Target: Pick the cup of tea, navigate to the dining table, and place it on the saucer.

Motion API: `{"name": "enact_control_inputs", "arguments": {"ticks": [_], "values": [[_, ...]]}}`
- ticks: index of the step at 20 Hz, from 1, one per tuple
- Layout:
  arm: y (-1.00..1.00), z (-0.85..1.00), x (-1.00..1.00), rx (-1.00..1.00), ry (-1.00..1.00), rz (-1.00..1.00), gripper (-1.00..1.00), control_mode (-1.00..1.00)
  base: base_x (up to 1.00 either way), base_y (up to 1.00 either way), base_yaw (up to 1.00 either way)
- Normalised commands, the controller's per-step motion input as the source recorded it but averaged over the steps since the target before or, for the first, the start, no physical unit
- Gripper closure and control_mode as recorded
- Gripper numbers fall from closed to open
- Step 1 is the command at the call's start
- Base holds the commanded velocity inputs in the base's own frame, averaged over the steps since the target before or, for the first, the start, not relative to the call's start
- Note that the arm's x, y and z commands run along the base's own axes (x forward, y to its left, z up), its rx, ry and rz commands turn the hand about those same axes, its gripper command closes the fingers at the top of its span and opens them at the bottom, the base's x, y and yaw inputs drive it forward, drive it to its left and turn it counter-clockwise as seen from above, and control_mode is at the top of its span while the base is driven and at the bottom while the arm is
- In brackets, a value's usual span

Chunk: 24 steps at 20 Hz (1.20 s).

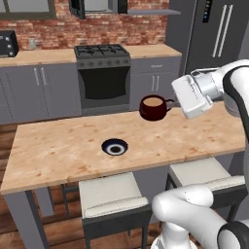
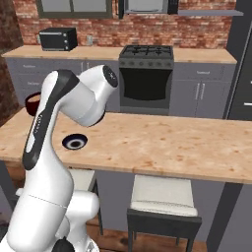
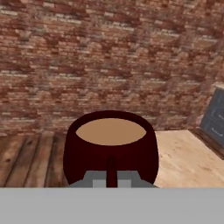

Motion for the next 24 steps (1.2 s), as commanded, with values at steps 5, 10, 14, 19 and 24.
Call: {"name": "enact_control_inputs", "arguments": {"ticks": [5, 10, 14, 19, 24], "values": [[-0.01, -0.43, 0.0, -0.03, -0.07, 0.24, 1.0, -1.0, 0.0, 0.0, 0.0], [0.0, -0.47, 0.02, -0.04, -0.03, 0.16, 1.0, -1.0, 0.0, 0.0, 0.0], [0.0, -0.47, 0.06, -0.07, 0.0, 0.08, 1.0, -1.0, 0.0, 0.0, 0.0], [0.05, -0.44, 0.18, -0.08, 0.0, 0.01, 1.0, -1.0, 0.0, 0.0, 0.0], [-0.01, -0.39, 0.33, 0.0, 0.03, 0.0, 1.0, -1.0, 0.0, 0.0, 0.0]]}}
